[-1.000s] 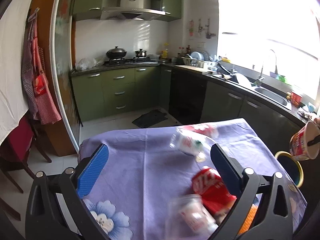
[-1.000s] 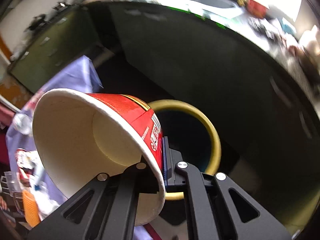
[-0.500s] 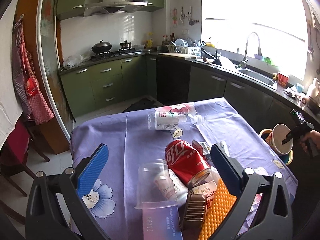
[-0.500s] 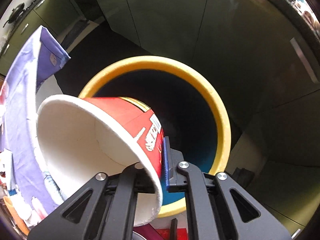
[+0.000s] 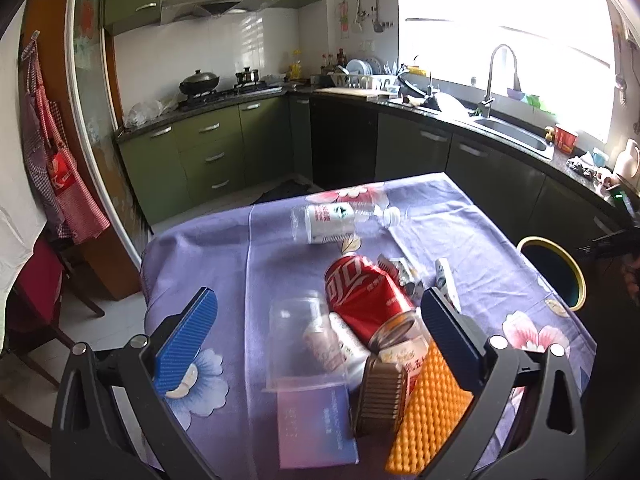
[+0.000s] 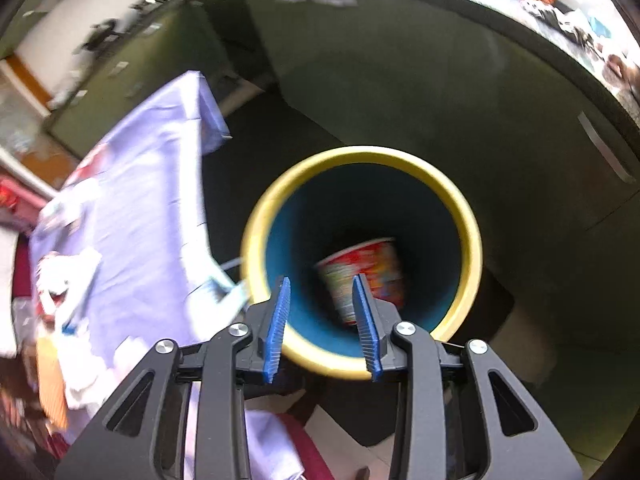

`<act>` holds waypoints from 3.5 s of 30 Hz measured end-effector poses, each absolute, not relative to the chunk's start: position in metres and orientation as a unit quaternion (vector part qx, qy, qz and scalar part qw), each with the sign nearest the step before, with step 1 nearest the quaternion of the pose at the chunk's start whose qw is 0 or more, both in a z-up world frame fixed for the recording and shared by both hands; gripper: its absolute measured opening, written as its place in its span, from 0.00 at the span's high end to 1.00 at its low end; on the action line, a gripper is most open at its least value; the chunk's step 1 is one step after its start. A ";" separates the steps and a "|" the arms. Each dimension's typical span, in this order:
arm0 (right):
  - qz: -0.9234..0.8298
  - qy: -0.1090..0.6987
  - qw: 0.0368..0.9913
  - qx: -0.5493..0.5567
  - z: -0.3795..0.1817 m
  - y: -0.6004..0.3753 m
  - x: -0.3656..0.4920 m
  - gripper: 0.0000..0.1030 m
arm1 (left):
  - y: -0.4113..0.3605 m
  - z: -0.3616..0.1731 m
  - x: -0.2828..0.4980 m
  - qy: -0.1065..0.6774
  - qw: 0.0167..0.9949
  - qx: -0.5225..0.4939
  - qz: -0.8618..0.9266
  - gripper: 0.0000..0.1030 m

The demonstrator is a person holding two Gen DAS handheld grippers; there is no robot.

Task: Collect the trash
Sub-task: 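Carry the paper cup over the yellow-rimmed bin and open the right gripper, then grasp the clear plastic cup with the left gripper and lift it, then carry the plastic cup over the bin and open the left gripper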

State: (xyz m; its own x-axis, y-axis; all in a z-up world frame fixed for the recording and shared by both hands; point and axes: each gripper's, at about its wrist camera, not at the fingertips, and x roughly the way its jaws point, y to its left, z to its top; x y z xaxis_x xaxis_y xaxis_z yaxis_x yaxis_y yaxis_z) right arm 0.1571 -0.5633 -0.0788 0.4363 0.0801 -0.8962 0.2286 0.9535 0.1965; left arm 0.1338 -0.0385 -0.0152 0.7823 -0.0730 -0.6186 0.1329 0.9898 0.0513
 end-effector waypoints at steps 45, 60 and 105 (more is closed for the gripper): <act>0.053 0.516 0.841 0.152 -0.114 -0.487 0.126 0.64 | -0.009 -0.062 0.226 0.480 0.875 -0.006 -0.066 0.49; 0.039 0.486 0.862 0.138 -0.098 -0.497 0.109 0.64 | -0.086 0.020 0.185 0.375 0.914 0.053 -0.142 0.49; 0.027 0.467 0.873 0.142 -0.099 -0.529 0.080 0.50 | -0.207 0.039 0.180 0.281 0.923 0.060 -0.254 0.12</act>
